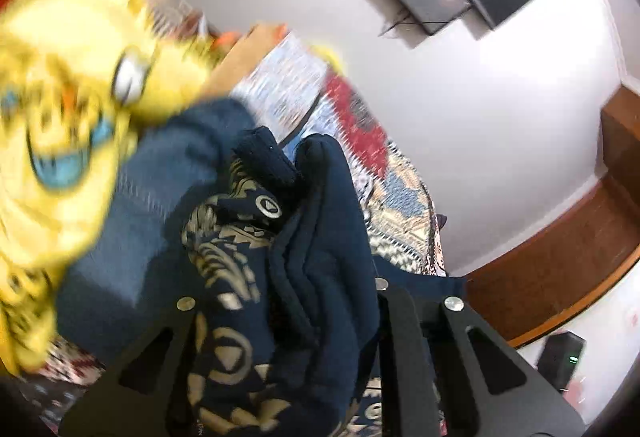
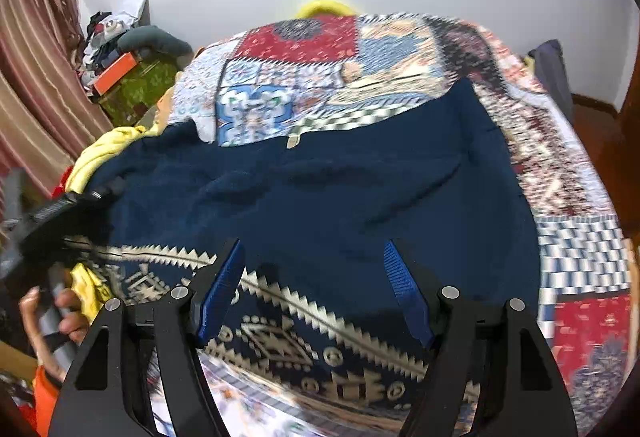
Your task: Fold large clothes
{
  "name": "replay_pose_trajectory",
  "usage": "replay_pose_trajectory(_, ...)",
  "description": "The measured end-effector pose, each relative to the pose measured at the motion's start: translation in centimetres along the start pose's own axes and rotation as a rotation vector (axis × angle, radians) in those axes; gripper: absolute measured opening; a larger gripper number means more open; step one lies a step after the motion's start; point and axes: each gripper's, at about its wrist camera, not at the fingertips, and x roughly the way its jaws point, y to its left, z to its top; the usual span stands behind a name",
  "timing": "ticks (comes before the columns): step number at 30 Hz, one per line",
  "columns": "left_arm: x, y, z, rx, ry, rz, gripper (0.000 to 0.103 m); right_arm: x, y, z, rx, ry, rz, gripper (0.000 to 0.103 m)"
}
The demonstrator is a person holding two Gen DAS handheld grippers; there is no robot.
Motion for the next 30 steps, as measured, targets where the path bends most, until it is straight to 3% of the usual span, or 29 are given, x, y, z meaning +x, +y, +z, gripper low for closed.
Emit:
replay_pose_trajectory(4, -0.4, -3.8, 0.8, 0.117, -0.017, 0.066, 0.015, 3.6, 2.5, -1.2, -0.01, 0.078, 0.053, 0.068)
replay_pose_trajectory(8, 1.0, -5.2, -0.2, 0.085, 0.033, 0.034, 0.015, 4.8, 4.4, -2.7, -0.112, 0.08, -0.009, 0.07)
replay_pose_trajectory(11, 2.1, -7.5, -1.2, 0.09, 0.054, 0.02, 0.015, 3.3, 4.0, -2.9, -0.15, 0.118, 0.024, 0.07)
replay_pose_trajectory(15, 3.7, -11.7, -3.4, 0.12, 0.098, -0.039, 0.015, -0.7, 0.1, -3.4, -0.051, 0.073, 0.07, 0.07)
replay_pose_trajectory(18, 5.2, -15.2, -5.4, 0.166, 0.134, -0.088, 0.015, -4.3, -5.1, -4.4, 0.086, 0.019, 0.02, 0.07)
replay_pose_trajectory(21, 7.5, -18.7, -8.7, 0.265, 0.22, -0.129, 0.015, -6.6, -9.1, -5.3, 0.164, -0.006, -0.03, 0.07)
replay_pose_trajectory(24, 10.2, -20.8, -12.8, 0.366, 0.359, -0.168, 0.015, -8.7, -13.0, -6.5, 0.241, -0.018, -0.076, 0.07)
replay_pose_trajectory(27, 12.3, -21.2, -16.9, 0.488, 0.492, -0.132, 0.015, -10.1, -15.2, -7.1, 0.287, -0.032, -0.102, 0.07)
replay_pose_trajectory(30, 12.5, -21.1, -19.3, 0.647, 0.504, -0.088, 0.017, -11.3, -16.1, -7.5, 0.307, -0.048, -0.114, 0.07)
